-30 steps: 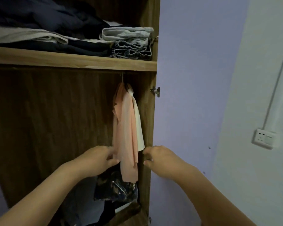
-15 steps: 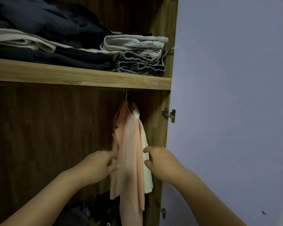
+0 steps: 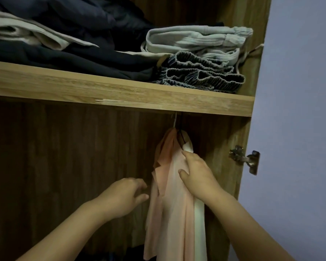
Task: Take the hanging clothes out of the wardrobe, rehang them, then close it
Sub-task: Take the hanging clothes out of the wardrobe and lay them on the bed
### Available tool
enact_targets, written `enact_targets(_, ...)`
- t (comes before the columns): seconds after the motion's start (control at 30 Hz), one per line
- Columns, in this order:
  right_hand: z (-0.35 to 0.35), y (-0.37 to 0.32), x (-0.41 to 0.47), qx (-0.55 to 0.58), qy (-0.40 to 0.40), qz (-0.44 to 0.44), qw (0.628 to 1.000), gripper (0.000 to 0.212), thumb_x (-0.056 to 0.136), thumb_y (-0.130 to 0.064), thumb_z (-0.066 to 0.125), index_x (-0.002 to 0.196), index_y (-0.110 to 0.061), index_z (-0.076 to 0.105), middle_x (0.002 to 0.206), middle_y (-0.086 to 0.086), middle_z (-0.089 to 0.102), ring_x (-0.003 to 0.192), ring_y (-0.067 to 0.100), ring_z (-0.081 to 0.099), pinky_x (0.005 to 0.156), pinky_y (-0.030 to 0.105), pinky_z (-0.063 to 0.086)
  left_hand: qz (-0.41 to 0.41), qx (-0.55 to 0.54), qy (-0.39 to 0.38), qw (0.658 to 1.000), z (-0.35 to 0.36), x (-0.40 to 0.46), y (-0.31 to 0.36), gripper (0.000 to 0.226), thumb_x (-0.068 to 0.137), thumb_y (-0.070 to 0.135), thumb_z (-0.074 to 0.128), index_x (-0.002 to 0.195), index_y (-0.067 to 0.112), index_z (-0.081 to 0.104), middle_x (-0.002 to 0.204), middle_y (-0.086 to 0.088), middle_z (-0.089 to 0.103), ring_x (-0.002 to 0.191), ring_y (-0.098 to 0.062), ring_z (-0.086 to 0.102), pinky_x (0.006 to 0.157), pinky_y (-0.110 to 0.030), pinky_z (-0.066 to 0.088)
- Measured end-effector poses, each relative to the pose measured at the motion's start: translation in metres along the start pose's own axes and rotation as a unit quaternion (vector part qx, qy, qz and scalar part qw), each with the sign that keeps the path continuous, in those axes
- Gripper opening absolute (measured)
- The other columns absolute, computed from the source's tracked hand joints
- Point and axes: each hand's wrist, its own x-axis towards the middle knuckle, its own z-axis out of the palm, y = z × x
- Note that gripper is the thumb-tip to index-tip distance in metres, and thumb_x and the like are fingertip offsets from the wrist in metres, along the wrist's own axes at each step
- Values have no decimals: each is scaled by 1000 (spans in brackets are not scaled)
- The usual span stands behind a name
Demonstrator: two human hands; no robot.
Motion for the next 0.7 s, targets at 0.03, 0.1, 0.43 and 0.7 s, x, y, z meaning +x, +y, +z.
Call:
enact_targets(0.03, 6, 1, 11, -2, 1, 5, 1000, 61, 95, -19, 49, 148, -19, 19, 151, -1, 29, 138, 16, 27, 110, 25, 25, -1, 2, 3, 1000, -1, 7, -7, 42, 93, 40, 49, 133, 28, 44, 133, 10, 51, 117, -2, 49, 92, -14, 40)
enact_targets(0.1, 19, 4, 32, -10, 1, 22, 1000, 60, 95, -18, 49, 148, -16, 21, 150, 2, 31, 137, 18, 29, 109, 25, 27, -3, 3, 9, 1000, -2, 21, -23, 42, 93, 40, 48, 133, 28, 45, 133, 9, 51, 118, -3, 49, 94, -17, 41)
enact_targets(0.43, 74, -24, 101, 160, -12, 203, 966, 18, 89, -12, 57, 106, -12, 54, 85, 1, 59, 82, 19, 61, 75, 28, 52, 10, -24, -10, 1000, -14, 81, -112, 39, 92, 40, 50, 130, 28, 48, 130, 9, 54, 115, -4, 52, 96, -21, 43)
enact_targets(0.7, 87, -29, 105, 441, 54, 243, 862, 52, 76, 20, 41, 122, -4, 50, 101, 2, 56, 95, 19, 54, 87, 30, 47, 24, -41, -24, 999, -8, 106, -152, 37, 93, 36, 51, 127, 24, 50, 125, 5, 57, 111, -7, 54, 93, -21, 43)
